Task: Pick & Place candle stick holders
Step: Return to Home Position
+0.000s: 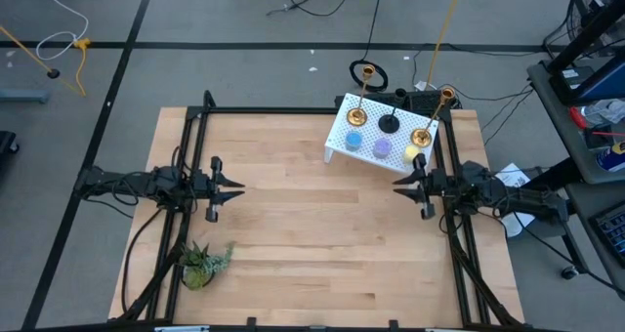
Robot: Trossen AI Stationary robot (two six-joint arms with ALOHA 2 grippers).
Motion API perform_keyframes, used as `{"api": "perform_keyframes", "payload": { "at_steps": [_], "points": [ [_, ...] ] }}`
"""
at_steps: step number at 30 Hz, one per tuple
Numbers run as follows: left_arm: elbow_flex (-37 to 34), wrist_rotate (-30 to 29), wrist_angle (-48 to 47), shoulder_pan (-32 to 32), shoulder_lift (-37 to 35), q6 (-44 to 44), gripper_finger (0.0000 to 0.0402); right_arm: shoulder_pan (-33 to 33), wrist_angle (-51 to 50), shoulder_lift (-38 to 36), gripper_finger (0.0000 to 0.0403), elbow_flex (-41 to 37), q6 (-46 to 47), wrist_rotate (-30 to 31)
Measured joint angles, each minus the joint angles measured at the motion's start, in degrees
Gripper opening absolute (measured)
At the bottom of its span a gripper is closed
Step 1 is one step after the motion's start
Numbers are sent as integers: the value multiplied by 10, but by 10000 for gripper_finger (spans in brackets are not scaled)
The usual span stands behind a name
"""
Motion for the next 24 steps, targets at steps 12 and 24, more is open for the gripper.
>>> {"api": "perform_keyframes", "payload": {
  "at_steps": [12, 24],
  "points": [
    [0, 0, 0, 0, 0, 0, 81, -8, 2, 3, 86, 0, 0, 0],
    [0, 0, 0, 0, 0, 0, 81, -8, 2, 3, 87, 0, 0, 1]
  ]
}}
